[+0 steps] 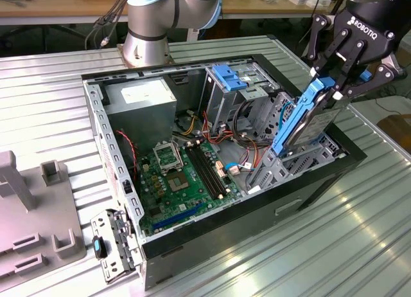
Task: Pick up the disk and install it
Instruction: 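Insert the disk into the insertion slot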
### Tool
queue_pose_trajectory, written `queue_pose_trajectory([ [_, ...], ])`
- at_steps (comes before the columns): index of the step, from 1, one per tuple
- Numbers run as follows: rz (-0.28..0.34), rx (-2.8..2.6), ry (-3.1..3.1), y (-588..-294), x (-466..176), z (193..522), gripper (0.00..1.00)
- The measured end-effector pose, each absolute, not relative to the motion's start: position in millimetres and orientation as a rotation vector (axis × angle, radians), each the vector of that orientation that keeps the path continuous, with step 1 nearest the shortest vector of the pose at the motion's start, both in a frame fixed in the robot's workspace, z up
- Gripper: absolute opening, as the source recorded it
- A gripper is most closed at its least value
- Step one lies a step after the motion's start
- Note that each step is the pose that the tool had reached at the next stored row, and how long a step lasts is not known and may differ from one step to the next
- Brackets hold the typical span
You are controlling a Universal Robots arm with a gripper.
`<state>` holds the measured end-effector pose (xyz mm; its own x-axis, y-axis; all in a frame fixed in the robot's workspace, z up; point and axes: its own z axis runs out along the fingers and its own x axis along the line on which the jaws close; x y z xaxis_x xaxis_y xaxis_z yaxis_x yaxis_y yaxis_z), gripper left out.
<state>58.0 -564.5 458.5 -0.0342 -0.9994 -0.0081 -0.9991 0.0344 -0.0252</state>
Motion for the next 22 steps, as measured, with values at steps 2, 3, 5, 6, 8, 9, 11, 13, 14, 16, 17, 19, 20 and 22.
queue_pose_trajectory([
  [2,-0.019,-2.167,2.242,-565,58,457,0.37],
  [3,-0.019,-2.167,2.242,-566,58,456,0.37],
  [5,-0.019,-2.167,2.243,-566,58,454,0.37],
  [6,-0.019,-2.167,2.243,-566,58,452,0.37],
  [8,-0.019,-2.167,2.243,-567,58,450,0.37],
  [9,-0.019,-2.167,2.243,-567,58,450,0.37],
  [11,-0.018,-2.167,2.243,-567,58,448,0.37],
  [13,-0.019,-2.167,2.243,-568,58,446,0.37],
  [14,-0.019,-2.167,2.243,-568,58,446,0.37],
  [16,-0.019,-2.167,2.243,-568,58,445,0.37],
  [17,-0.019,-2.167,2.243,-568,58,444,0.37],
  [19,-0.019,-2.167,2.243,-568,58,443,0.37],
  [20,-0.019,-2.167,2.243,-568,58,442,0.37],
  [22,-0.019,-2.167,2.243,-568,58,441,0.37],
])
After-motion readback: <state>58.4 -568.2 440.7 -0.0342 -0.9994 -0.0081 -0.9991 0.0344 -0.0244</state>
